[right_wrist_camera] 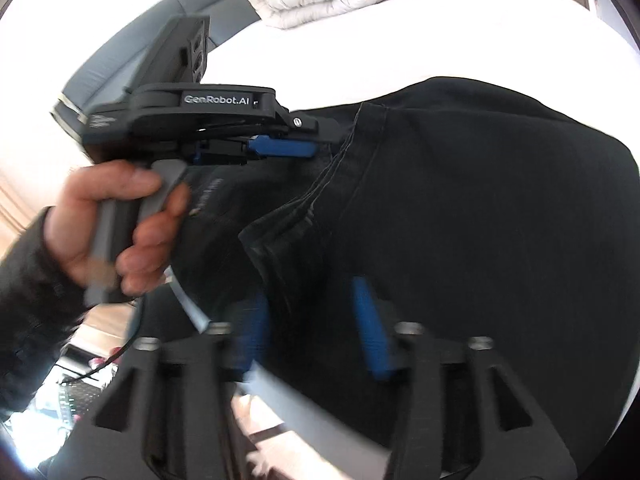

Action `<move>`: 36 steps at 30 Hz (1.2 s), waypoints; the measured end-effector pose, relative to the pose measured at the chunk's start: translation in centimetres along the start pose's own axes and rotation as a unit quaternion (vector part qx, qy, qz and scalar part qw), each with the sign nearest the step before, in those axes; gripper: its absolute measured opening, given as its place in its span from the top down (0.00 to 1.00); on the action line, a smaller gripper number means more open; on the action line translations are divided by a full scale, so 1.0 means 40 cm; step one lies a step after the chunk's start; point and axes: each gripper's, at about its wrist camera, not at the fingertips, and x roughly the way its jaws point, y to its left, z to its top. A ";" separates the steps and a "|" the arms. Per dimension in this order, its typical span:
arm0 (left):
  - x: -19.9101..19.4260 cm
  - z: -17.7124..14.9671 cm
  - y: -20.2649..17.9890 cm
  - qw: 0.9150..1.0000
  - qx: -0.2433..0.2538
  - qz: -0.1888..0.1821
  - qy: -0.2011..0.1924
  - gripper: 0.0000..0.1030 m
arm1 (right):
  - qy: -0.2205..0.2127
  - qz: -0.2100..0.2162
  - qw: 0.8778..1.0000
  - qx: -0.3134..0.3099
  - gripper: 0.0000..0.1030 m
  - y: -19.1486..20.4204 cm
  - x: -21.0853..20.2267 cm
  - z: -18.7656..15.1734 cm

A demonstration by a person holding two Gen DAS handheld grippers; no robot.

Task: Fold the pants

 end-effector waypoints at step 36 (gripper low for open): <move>0.079 -0.220 -0.189 0.977 0.151 0.150 -0.026 0.35 | 0.002 0.166 0.949 0.266 0.82 -0.636 -0.117 -0.035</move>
